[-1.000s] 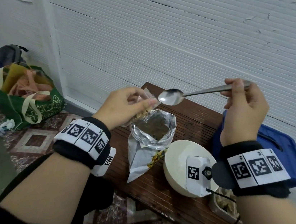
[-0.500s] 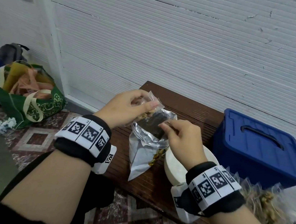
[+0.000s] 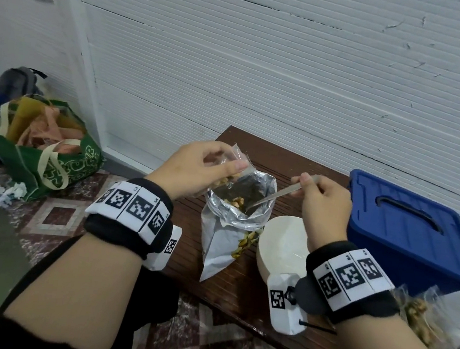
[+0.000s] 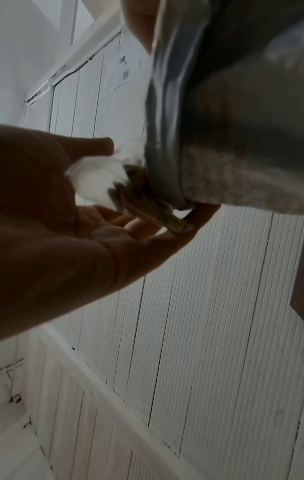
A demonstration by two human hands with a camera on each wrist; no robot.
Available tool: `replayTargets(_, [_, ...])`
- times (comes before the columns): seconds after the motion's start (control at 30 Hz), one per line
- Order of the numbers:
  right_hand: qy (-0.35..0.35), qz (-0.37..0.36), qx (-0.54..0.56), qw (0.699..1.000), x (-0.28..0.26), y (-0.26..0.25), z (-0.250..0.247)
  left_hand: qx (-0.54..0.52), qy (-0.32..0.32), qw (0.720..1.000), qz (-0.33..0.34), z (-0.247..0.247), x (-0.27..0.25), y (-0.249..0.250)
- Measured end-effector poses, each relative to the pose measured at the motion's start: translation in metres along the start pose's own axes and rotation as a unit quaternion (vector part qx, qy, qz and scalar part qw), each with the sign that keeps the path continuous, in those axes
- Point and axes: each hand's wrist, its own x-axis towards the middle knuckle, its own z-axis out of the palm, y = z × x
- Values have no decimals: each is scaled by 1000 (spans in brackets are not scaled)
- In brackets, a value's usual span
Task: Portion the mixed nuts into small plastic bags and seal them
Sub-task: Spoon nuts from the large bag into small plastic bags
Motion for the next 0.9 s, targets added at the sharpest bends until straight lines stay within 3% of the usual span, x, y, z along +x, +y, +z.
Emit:
replayTargets(0.23, [50, 29, 21, 998, 17, -6, -16, -5, 46, 999, 4, -9, -1, -4])
replayTargets(0.47, [81, 17, 44, 996, 37, -19, -31, 57, 30, 998, -4, -10, -3, -5])
replayTargets(0.9, [28, -4, 52, 998, 37, -31, -20, 102, 3, 995, 22, 4, 1, -1])
